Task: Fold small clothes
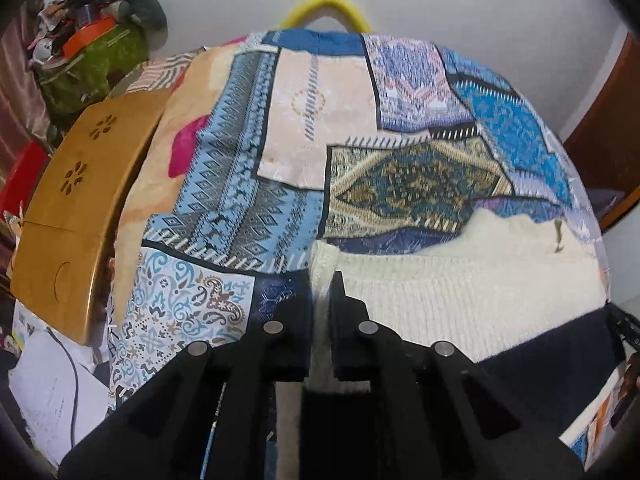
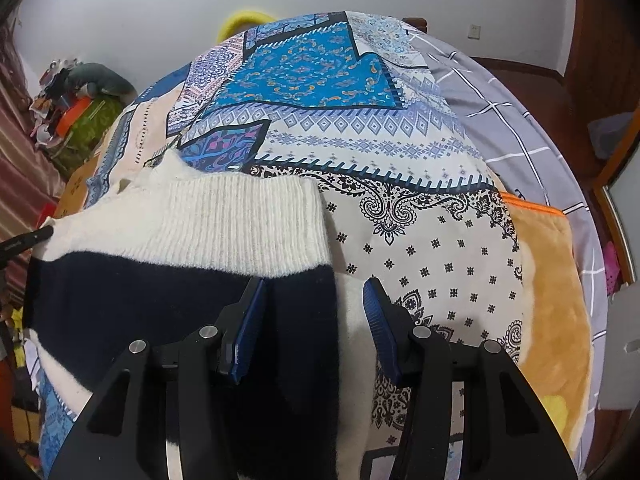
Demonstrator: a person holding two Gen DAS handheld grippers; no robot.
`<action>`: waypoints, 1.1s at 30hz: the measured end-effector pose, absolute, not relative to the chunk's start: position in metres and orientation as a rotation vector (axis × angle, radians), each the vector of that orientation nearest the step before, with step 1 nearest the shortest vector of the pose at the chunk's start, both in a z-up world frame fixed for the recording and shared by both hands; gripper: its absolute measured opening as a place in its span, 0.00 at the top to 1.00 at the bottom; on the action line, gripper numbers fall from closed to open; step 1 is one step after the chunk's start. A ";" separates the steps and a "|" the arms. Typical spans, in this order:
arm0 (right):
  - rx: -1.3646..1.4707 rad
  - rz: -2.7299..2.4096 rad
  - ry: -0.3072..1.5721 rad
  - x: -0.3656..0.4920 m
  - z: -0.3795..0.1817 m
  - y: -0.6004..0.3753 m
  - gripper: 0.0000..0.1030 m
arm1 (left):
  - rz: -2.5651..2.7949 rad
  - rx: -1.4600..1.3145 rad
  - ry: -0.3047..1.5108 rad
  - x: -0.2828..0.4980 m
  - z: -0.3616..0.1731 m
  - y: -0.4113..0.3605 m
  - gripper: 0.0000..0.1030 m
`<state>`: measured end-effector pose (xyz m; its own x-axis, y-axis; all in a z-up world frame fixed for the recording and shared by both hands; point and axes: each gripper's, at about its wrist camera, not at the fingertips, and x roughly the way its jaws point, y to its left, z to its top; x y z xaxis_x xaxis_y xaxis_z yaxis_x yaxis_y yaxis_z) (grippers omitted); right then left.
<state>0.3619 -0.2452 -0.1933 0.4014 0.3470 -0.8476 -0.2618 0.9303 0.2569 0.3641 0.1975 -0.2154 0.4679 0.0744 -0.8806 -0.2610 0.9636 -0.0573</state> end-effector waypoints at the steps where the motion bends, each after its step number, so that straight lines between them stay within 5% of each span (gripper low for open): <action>1: 0.083 0.384 1.092 0.361 -0.193 -0.245 0.55 | 0.207 -0.189 1.073 0.365 -0.218 0.197 0.92; 5: 0.048 0.379 1.085 0.355 -0.188 -0.245 0.55 | 0.249 -0.192 1.085 0.364 -0.226 0.200 0.91; 9: -0.021 0.385 1.044 0.345 -0.175 -0.238 0.55 | 0.262 -0.147 1.110 0.359 -0.230 0.206 0.69; 15: -0.073 0.434 0.983 0.329 -0.156 -0.221 0.55 | 0.274 -0.137 1.099 0.330 -0.213 0.216 0.60; 19: -0.044 0.468 0.963 0.318 -0.148 -0.211 0.39 | 0.260 -0.148 1.067 0.303 -0.197 0.210 0.48; 26: -0.060 0.525 0.928 0.296 -0.132 -0.187 0.33 | 0.247 -0.206 1.008 0.256 -0.178 0.198 0.28; 33: -0.061 0.566 0.895 0.280 -0.119 -0.165 0.28 | 0.263 -0.358 0.997 0.224 -0.178 0.197 0.22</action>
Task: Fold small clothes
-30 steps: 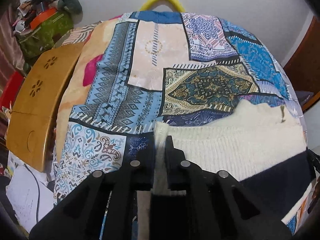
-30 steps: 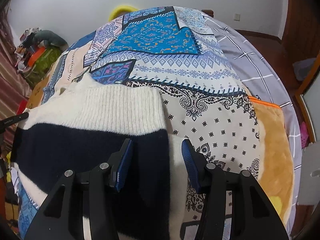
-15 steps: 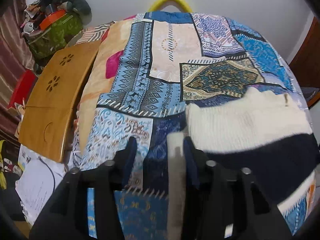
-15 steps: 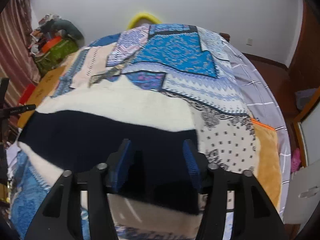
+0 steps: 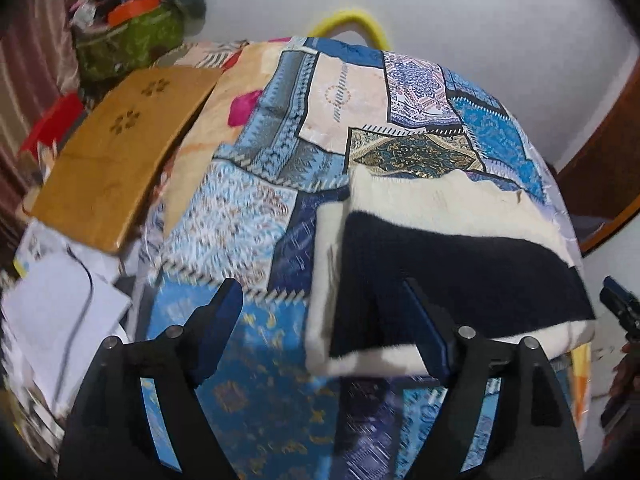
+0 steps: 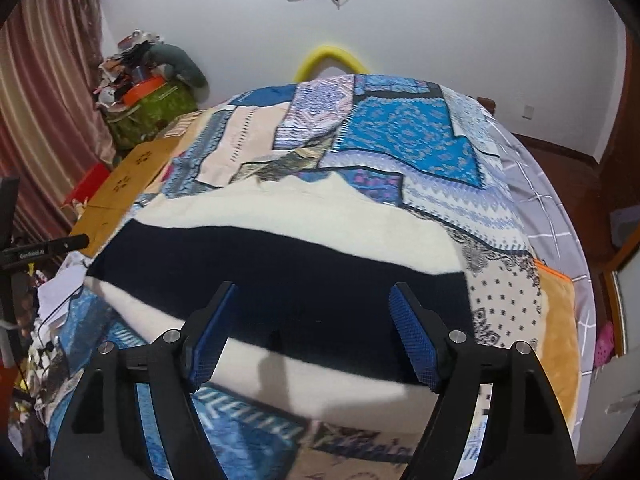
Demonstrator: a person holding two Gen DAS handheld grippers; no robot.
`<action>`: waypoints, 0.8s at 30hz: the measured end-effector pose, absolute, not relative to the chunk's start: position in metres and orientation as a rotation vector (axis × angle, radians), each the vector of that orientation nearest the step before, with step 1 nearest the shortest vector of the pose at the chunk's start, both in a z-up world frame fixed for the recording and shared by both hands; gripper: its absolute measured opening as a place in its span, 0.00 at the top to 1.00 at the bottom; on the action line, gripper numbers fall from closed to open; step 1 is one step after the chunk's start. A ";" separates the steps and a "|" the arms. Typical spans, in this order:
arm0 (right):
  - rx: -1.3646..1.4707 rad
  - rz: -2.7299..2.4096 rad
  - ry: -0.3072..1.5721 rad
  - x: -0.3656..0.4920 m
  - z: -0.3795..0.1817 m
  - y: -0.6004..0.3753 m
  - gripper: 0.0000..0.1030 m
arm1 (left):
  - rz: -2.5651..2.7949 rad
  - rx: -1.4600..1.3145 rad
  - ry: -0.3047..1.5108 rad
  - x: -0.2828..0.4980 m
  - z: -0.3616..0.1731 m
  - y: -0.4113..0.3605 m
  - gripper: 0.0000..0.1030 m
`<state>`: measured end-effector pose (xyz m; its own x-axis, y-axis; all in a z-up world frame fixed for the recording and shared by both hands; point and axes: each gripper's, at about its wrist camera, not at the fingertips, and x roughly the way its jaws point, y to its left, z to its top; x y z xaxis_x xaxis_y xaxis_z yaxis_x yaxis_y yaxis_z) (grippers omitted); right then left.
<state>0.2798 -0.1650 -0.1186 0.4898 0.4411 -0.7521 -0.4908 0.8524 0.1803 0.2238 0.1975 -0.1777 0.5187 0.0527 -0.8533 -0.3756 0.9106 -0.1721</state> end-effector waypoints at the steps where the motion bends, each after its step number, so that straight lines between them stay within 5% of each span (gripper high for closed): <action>1: -0.061 0.572 0.892 0.278 -0.117 -0.162 0.27 | 0.264 -0.382 1.001 0.221 -0.179 0.197 0.22; 24: -0.105 0.638 1.038 0.288 -0.176 -0.112 0.21 | 0.100 -0.746 1.167 0.224 -0.244 0.155 0.18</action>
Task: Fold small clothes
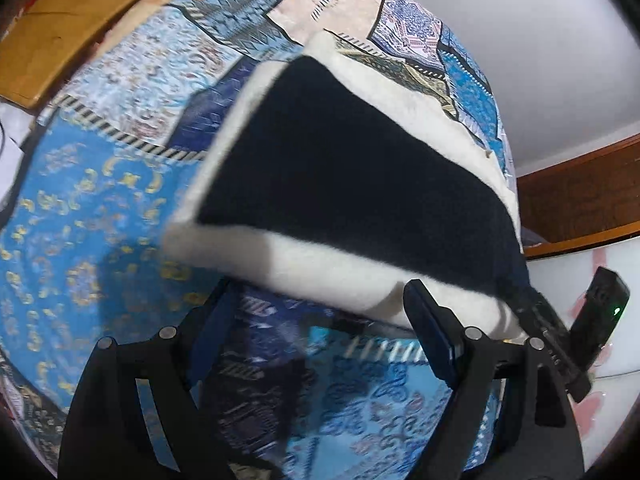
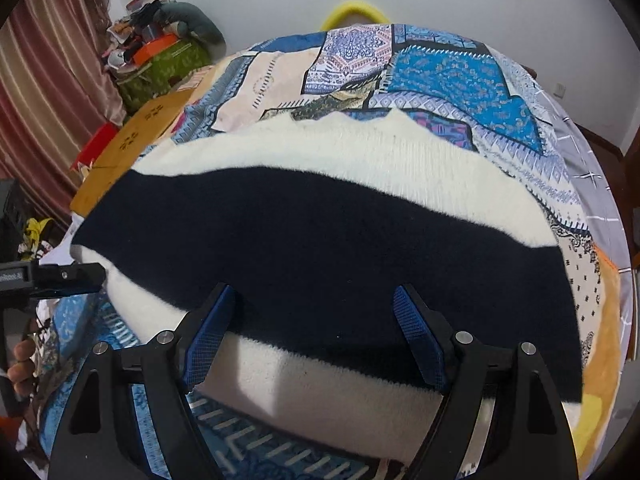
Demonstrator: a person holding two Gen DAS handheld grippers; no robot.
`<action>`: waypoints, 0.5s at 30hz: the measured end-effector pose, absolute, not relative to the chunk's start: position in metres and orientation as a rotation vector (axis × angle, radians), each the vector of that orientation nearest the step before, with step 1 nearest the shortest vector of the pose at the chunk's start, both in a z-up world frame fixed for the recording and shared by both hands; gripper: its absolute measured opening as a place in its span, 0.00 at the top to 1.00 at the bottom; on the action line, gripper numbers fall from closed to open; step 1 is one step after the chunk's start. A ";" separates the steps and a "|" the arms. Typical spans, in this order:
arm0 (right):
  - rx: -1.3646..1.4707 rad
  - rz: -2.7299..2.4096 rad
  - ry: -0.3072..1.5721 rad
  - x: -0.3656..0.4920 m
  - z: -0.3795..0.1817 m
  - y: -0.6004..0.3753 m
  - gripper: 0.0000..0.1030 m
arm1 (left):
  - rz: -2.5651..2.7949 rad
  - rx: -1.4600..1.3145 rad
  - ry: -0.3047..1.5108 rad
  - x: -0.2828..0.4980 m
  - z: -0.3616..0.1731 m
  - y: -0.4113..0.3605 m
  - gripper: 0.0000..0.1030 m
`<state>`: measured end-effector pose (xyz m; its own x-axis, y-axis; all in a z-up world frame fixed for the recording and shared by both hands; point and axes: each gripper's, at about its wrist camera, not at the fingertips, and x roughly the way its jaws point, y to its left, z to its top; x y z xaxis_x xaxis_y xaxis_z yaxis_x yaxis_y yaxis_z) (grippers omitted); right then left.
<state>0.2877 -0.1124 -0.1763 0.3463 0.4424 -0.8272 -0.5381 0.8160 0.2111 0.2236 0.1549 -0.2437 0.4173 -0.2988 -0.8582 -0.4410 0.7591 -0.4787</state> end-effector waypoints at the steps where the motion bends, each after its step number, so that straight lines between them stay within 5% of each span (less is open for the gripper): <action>1: -0.105 0.643 1.035 0.287 -0.176 -0.113 0.20 | 0.102 -0.742 1.162 0.226 -0.244 0.153 0.18; 15: -0.110 0.675 1.038 0.287 -0.178 -0.114 0.19 | 0.042 -0.854 1.086 0.271 -0.248 0.156 0.18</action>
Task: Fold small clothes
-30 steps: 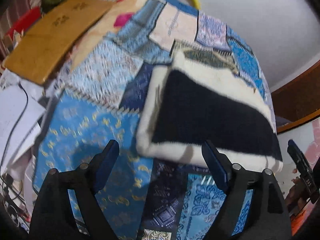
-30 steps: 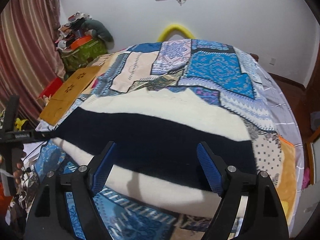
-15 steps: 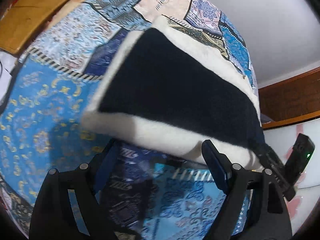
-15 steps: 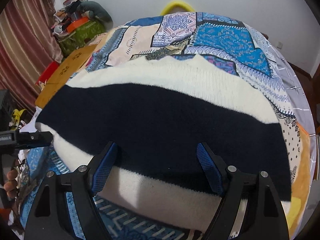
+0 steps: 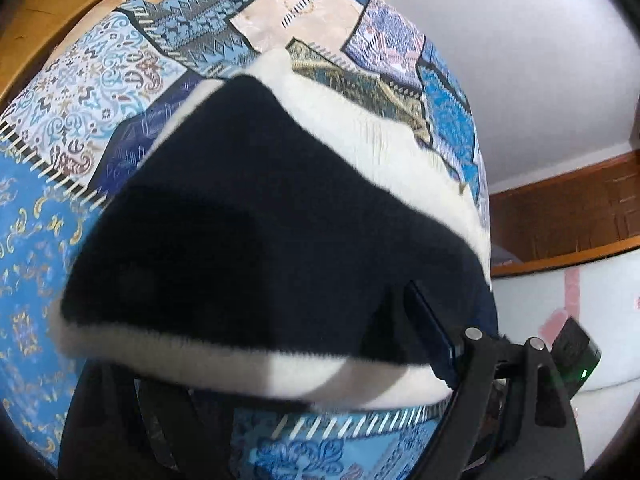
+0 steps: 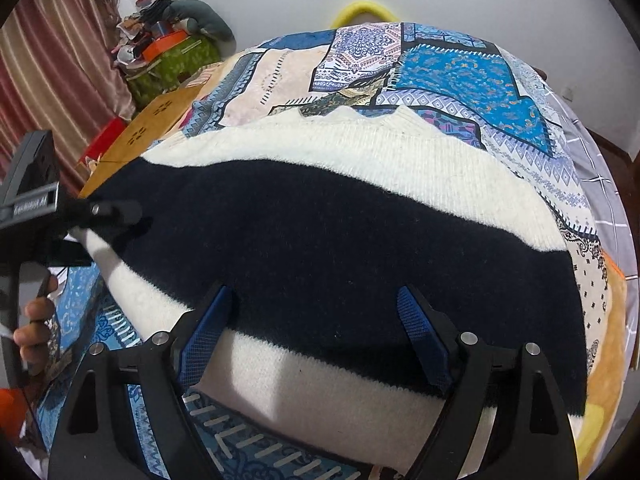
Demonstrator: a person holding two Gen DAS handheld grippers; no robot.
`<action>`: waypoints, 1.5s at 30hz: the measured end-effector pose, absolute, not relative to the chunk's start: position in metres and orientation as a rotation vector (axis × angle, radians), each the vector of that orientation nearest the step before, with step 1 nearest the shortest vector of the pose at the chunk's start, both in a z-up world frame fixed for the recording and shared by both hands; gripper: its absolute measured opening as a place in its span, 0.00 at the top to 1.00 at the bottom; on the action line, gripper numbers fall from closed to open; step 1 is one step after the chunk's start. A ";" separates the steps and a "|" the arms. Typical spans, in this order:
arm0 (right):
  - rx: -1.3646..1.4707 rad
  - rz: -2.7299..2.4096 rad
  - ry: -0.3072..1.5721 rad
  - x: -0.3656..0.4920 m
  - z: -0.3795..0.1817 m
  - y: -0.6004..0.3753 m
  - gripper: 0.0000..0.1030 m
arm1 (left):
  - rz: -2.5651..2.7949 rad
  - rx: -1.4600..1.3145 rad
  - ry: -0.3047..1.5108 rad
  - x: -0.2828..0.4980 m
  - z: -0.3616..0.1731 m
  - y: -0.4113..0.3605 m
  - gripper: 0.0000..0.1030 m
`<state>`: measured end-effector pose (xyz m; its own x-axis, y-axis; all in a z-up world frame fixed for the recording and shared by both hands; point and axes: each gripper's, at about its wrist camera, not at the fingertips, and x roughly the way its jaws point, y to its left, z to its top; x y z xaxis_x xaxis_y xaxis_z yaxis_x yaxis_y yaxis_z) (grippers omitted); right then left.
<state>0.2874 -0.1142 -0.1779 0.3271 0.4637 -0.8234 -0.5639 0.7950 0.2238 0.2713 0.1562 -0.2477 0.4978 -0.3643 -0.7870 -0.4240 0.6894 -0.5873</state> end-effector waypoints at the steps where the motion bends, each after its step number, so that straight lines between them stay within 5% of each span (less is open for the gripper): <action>1: -0.111 0.674 1.039 0.288 -0.178 -0.114 0.19 | 0.053 -0.860 1.076 0.272 -0.248 0.158 0.20; 2: -0.115 0.672 1.038 0.287 -0.178 -0.114 0.20 | 0.073 -0.857 1.065 0.274 -0.248 0.160 0.25; 4: -0.119 0.665 1.039 0.287 -0.177 -0.114 0.19 | 0.143 -0.816 1.046 0.277 -0.247 0.164 0.52; 9: -0.134 0.656 1.045 0.285 -0.174 -0.114 0.20 | 0.174 -0.749 0.988 0.280 -0.239 0.171 0.74; 31: -0.113 0.582 0.979 0.291 -0.143 -0.152 0.20 | 0.372 -0.436 0.739 0.256 -0.126 0.209 0.77; 45: -0.084 0.590 1.059 0.288 -0.177 -0.163 0.20 | 0.171 -0.364 0.719 0.292 -0.094 0.123 0.78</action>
